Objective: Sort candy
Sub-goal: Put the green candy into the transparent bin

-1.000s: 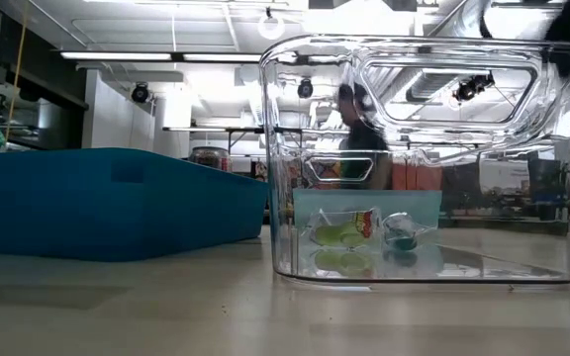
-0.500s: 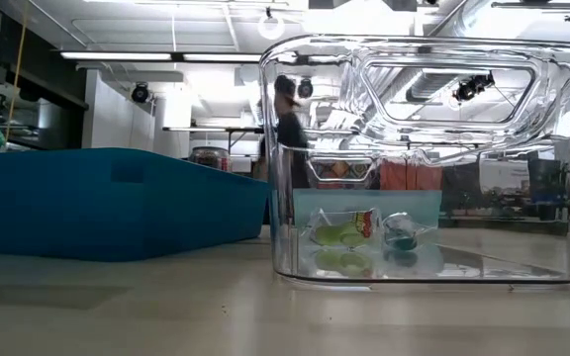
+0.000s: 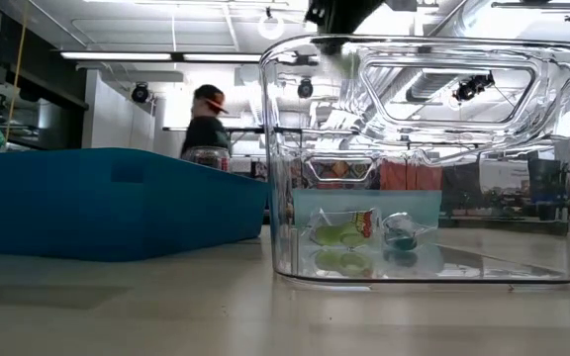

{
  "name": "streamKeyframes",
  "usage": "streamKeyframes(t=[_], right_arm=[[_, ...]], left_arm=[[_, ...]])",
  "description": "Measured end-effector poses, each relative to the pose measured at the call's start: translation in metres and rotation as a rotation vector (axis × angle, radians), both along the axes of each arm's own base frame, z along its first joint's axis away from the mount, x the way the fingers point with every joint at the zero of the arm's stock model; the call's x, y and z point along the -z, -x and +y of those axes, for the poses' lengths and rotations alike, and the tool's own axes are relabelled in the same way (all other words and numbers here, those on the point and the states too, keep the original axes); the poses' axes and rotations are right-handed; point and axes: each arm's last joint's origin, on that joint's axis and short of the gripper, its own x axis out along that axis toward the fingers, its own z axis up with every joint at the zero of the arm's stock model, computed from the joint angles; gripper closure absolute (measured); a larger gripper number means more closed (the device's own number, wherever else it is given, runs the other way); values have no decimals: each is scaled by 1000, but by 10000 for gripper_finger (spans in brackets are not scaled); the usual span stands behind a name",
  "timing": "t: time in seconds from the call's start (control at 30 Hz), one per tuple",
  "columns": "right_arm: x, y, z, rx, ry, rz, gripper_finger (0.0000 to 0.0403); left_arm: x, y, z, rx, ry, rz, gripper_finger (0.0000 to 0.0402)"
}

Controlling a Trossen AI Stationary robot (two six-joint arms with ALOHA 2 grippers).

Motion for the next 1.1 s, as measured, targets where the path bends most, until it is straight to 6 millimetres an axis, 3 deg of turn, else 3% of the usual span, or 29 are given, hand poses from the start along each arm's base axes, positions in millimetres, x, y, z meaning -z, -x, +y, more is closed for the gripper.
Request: streamKeyframes(t=[0.3,0.5,0.67,0.9,1.1], right_arm=[[103,-40,5,21,54,223,402],[137,-46,5,101,65,328,392],[140,-48,7,114,57,317,354],[137,-45,10,133,54,330,241],[108,-28,9,179,-4,365,187]], left_arm=[[-2,0,0,-2,4,-16,225],[-2,0,0,3,-19,-18,225],[-3,1,0,11,-53,-13,225],[-14,15,4,46,-106,-51,225],[-24,36,9,87,-144,-77,225]])
